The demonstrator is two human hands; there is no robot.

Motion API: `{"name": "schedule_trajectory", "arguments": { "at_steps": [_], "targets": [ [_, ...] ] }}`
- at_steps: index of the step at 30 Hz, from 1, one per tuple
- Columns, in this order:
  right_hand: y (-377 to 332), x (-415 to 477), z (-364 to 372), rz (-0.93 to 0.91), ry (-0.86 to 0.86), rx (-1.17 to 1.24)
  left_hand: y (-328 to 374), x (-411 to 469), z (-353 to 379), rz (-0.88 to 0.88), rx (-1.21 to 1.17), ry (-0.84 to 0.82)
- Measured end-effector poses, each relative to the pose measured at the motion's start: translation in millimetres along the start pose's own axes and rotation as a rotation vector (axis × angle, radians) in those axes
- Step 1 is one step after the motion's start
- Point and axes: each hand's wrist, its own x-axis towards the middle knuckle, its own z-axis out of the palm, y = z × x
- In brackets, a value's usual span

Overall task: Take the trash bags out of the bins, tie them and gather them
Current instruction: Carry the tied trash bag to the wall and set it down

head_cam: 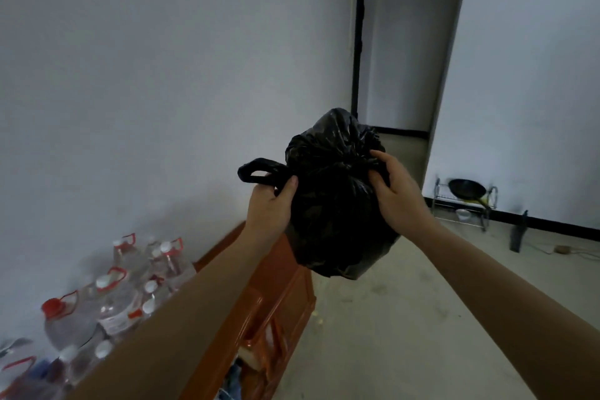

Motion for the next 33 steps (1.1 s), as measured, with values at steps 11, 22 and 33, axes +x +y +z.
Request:
{"name": "schedule_trajectory", "arguments": {
  "at_steps": [11, 22, 33],
  "targets": [
    [173, 227, -23, 0.064, 0.134, -0.050, -65, 247, 181, 0.037, -0.013, -0.151],
    [333, 523, -27, 0.099, 0.057, 0.074, -117, 516, 331, 0.019, -0.037, -0.085],
    [498, 829, 54, 0.080, 0.006, 0.053, -227, 824, 433, -0.019, -0.122, -0.118]
  ]
}}
